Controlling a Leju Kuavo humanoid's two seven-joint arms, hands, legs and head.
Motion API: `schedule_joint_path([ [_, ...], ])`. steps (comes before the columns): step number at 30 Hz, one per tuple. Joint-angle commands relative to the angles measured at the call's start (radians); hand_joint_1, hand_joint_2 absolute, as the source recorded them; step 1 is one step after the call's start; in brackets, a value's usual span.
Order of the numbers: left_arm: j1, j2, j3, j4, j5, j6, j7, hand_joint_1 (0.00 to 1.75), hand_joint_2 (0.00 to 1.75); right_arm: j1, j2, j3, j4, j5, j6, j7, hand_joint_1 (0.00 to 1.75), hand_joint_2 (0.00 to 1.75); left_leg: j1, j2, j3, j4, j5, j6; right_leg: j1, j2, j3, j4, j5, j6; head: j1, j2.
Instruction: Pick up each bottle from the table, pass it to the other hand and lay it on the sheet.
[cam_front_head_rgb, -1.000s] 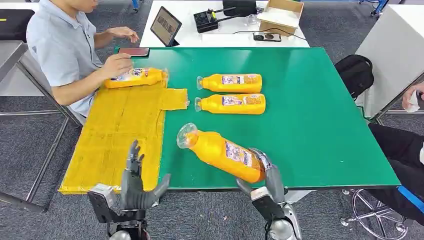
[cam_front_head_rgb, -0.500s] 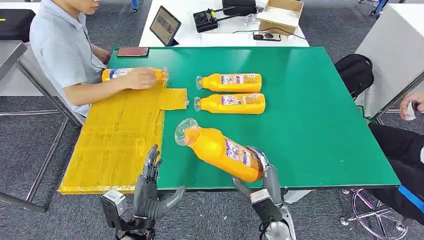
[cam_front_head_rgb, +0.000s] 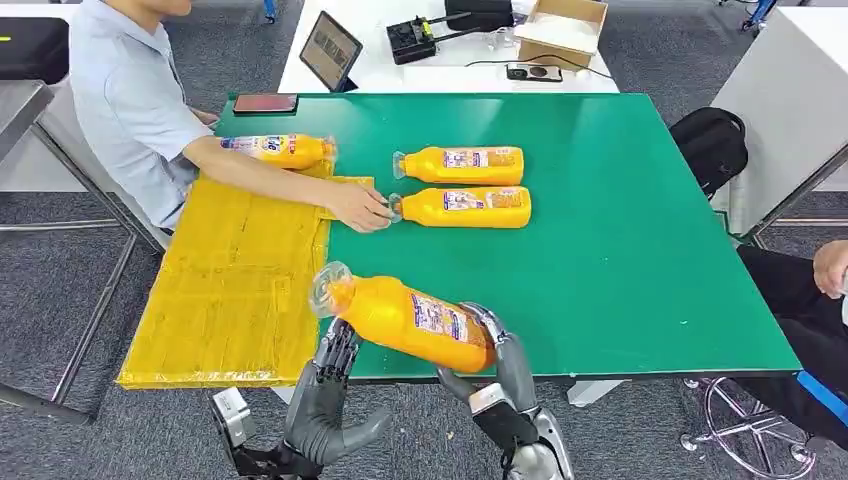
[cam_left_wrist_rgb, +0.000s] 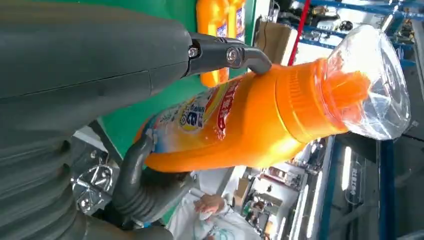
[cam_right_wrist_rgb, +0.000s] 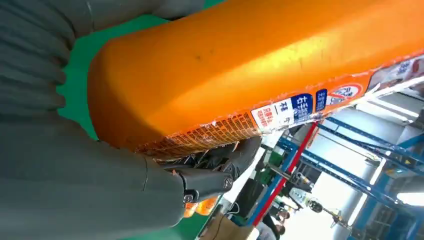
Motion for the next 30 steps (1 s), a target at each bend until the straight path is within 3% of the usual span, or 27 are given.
schedule_joint_path([
  [1,-0.068,0.024,-0.029,0.124,0.119,-0.148,0.107,0.0,1.75,-0.074,0.026,0.137,0.178,0.096,-0.065,-0.028,1.75,1.75,0.0,0.002,0.003,-0.002,0.0,0.001,0.0,0.001,0.003,-0.002,0.0,-0.002,0.0,0.0],
  [5,-0.096,0.011,-0.046,0.138,0.024,-0.094,0.083,0.0,1.75,-0.094,0.063,0.232,0.263,0.138,-0.132,-0.043,1.75,1.75,0.0,0.002,0.003,-0.002,0.0,0.0,0.001,0.001,0.003,-0.001,0.0,-0.003,0.0,0.0],
  [7,-0.114,-0.006,-0.041,0.186,0.054,-0.108,0.127,0.0,1.75,-0.116,0.063,0.256,0.299,0.163,-0.202,-0.055,1.75,1.75,0.001,0.001,0.003,-0.002,0.0,0.0,0.001,0.0,0.002,-0.001,0.0,-0.002,0.0,0.0],
  [10,-0.134,-0.014,-0.044,0.241,0.084,-0.132,0.132,0.0,1.75,-0.14,0.059,0.285,0.313,0.131,-0.217,-0.06,1.75,1.75,0.0,0.001,0.004,-0.002,0.0,0.001,0.001,0.0,0.003,-0.002,0.0,-0.002,-0.001,0.0],
  [15,-0.143,-0.021,-0.041,0.223,0.087,-0.135,0.135,0.0,1.75,-0.139,0.07,0.319,0.324,0.114,-0.187,-0.059,1.75,1.75,0.0,0.002,0.003,-0.001,-0.001,0.001,0.001,0.0,0.003,-0.001,0.0,-0.003,0.0,0.0],
  [24,-0.122,-0.061,0.023,0.074,-0.04,0.001,0.062,0.0,1.75,-0.157,0.093,0.316,0.412,0.023,-0.117,-0.035,1.75,1.75,0.001,0.001,0.001,0.0,-0.001,0.001,0.002,-0.001,0.001,0.0,-0.001,-0.003,0.0,0.0],
  [25,-0.118,-0.07,0.038,0.069,-0.043,0.03,0.053,0.45,1.75,-0.159,0.095,0.322,0.419,0.019,-0.106,-0.035,1.75,1.75,0.0,0.001,0.0,0.0,-0.001,0.001,0.001,0.0,0.0,0.0,-0.001,-0.002,0.0,0.0],
  [26,-0.119,-0.075,0.043,0.069,-0.045,0.062,0.042,1.47,1.75,-0.159,0.096,0.33,0.422,0.015,-0.094,-0.037,1.75,1.75,0.001,0.002,0.001,0.0,-0.001,0.001,0.001,0.0,0.001,0.0,0.0,-0.003,0.0,0.0],
  [30,-0.12,-0.076,0.045,0.069,-0.048,0.074,0.035,1.5,1.75,-0.159,0.097,0.335,0.423,0.014,-0.089,-0.037,1.75,1.75,0.001,-0.001,0.001,0.0,0.0,0.001,0.001,-0.002,0.001,0.0,-0.001,-0.002,0.0,0.0],
])
